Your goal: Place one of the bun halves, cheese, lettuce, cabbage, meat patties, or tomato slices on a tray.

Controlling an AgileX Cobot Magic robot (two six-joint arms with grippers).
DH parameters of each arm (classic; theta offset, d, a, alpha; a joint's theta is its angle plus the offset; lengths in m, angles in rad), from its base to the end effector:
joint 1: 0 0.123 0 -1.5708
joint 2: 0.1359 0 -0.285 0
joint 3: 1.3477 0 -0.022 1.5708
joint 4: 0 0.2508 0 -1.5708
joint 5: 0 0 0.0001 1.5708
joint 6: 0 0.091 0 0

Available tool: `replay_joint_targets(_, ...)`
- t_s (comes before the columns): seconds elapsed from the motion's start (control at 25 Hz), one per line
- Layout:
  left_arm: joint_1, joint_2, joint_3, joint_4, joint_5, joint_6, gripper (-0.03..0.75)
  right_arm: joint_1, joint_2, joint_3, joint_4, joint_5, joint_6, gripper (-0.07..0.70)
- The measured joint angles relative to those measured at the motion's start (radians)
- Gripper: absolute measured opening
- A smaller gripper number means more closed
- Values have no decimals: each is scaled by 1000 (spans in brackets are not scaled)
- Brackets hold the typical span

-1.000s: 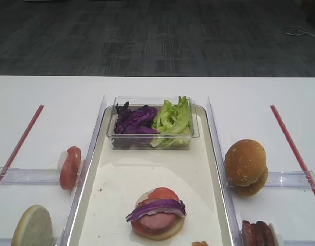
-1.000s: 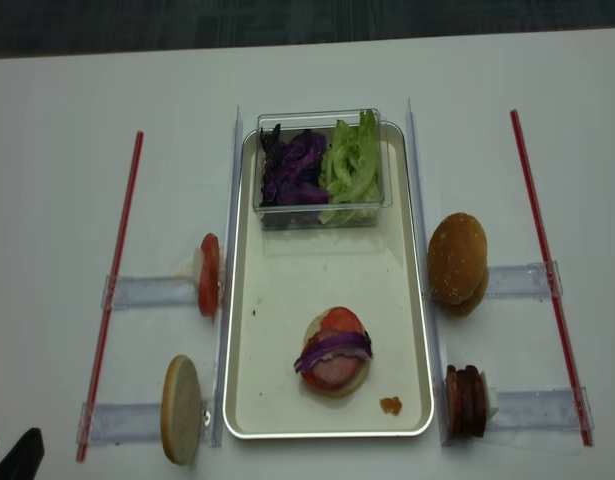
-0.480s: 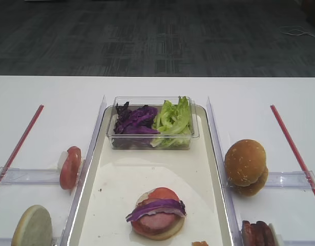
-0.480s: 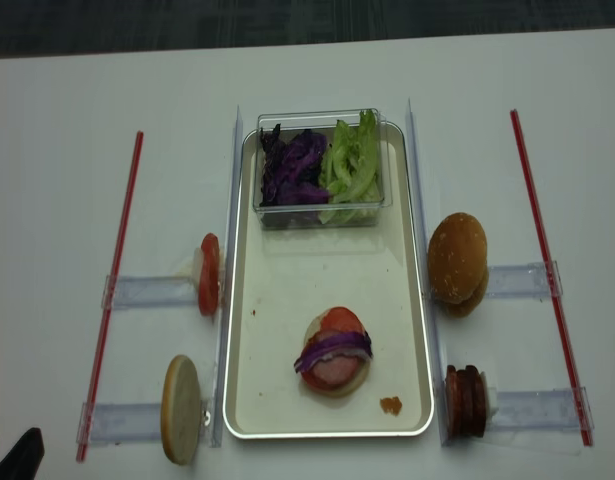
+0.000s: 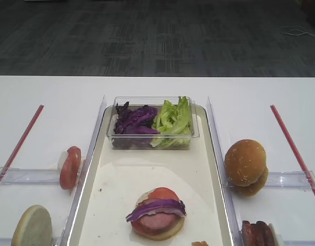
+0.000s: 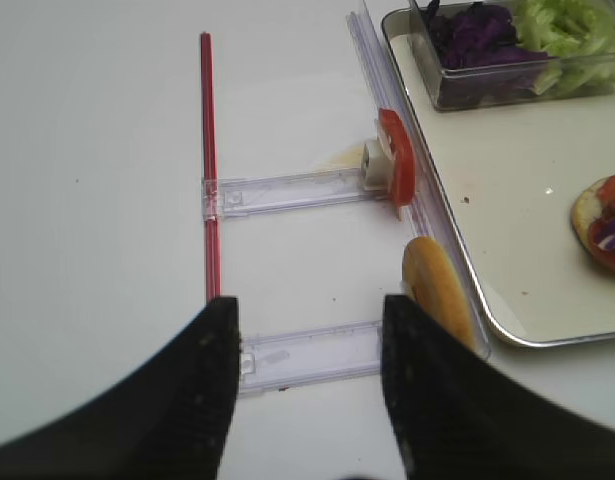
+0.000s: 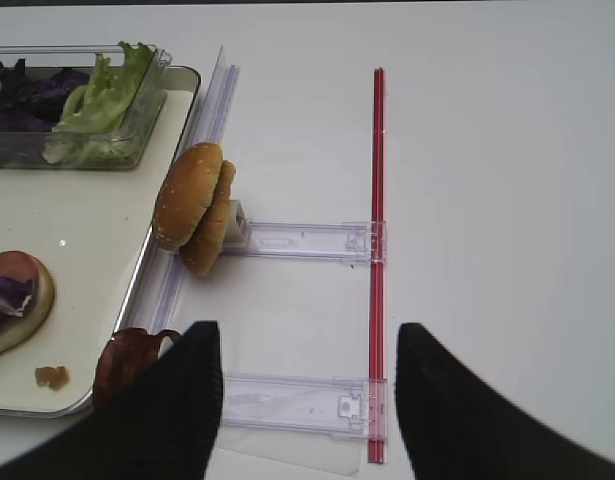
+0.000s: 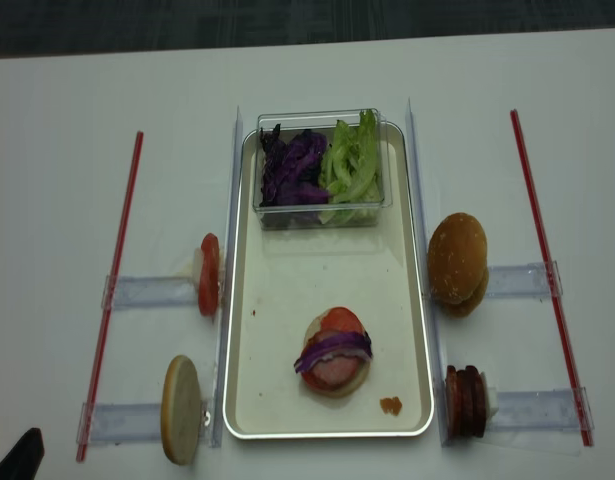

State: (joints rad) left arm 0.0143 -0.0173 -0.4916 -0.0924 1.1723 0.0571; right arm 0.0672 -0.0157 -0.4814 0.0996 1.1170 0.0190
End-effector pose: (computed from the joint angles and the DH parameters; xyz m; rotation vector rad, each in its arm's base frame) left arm -0.0116 -0.0079 0.2664 0.0570 2.1432 -0.0706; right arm -0.0083 0.0076 0.2679 -0.0586 2.1030 0.1722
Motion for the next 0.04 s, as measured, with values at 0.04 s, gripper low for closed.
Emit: replay_joint_targets(0.04, 0, 0, 0, 0, 0, 0, 347, 0, 0, 0, 0, 0, 0, 401)
